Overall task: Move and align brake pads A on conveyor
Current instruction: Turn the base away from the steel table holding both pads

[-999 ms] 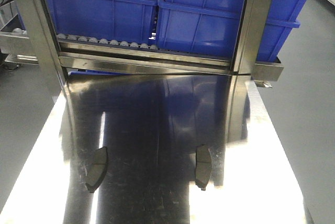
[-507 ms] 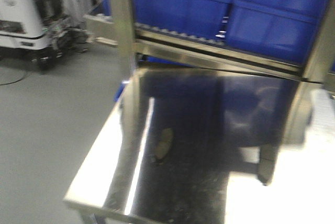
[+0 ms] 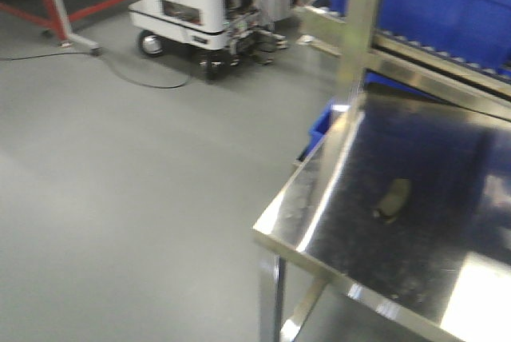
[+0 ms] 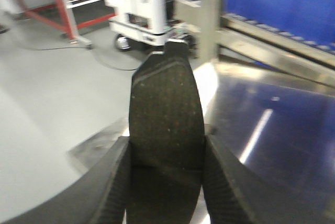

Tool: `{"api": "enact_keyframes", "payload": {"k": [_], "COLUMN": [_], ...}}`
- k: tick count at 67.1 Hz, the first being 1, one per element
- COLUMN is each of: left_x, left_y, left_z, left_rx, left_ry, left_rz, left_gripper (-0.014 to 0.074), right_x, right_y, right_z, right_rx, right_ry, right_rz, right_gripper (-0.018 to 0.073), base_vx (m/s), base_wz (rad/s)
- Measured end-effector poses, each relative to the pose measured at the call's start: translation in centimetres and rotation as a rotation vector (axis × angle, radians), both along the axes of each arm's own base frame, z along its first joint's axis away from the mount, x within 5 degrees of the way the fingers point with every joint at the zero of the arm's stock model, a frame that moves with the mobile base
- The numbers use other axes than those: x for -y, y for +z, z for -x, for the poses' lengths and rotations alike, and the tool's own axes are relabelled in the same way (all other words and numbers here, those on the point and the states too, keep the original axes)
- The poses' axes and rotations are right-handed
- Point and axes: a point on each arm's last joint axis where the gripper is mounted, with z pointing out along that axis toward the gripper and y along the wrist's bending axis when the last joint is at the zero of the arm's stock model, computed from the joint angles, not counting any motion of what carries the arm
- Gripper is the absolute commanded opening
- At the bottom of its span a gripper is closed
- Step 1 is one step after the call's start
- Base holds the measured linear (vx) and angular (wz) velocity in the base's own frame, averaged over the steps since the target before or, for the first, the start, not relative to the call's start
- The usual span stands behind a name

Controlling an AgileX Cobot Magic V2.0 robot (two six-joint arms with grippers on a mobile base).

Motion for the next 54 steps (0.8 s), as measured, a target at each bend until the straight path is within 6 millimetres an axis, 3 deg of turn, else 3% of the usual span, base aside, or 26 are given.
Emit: {"api": "enact_keyframes", "payload": {"k": [54], "left_x": [0.00], "left_y": [0.00], "left_z": [0.00], "left_rx": [0.000], "left_ry": [0.000], "left_rz": [0.000], "left_gripper": [-0.0006], "right_x": [0.01], "right_y": [-0.01], "right_z": [0.00], "right_rx": [-0.001], "right_ry": [0.000], "right_rz": [0.001], "right_gripper": [-0.0004], "base_vx": [-0.14], "base_wz": [0.74]}}
